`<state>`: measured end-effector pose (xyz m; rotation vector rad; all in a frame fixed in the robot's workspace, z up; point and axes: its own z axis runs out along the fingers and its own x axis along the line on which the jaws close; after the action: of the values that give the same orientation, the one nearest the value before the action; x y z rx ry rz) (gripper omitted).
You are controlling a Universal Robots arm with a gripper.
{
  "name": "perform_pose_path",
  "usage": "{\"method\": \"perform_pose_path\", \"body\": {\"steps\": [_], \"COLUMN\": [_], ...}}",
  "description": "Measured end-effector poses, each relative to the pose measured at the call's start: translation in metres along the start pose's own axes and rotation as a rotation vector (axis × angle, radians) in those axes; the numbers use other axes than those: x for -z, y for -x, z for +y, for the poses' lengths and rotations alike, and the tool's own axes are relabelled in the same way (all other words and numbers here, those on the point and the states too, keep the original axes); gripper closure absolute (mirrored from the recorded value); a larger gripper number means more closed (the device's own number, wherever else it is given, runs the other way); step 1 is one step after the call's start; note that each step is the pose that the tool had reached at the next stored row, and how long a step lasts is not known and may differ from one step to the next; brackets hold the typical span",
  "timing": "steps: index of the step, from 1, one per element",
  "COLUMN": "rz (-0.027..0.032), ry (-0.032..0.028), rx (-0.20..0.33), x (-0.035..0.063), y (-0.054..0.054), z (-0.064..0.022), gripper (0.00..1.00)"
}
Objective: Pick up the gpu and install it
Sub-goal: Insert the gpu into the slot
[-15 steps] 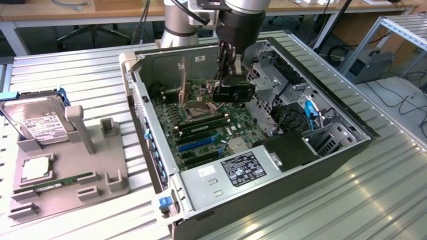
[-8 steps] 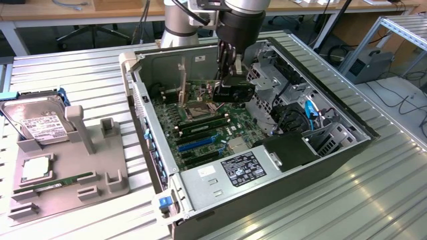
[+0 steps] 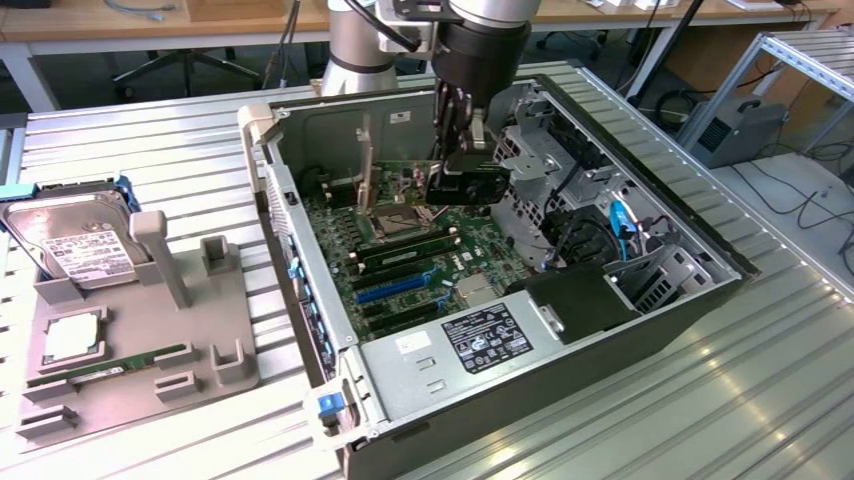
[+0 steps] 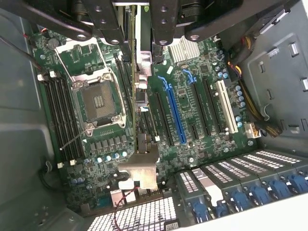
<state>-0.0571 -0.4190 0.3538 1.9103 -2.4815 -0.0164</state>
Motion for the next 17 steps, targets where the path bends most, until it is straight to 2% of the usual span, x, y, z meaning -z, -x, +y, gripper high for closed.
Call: {"method": "perform_pose_path", "body": {"steps": [17], "rz": [0.0059], "ry": [-0.0015], "rx": [0.029], "x": [-0.0005], "y": [0.0], "z": [0.0], "gripper": [0.73]}}
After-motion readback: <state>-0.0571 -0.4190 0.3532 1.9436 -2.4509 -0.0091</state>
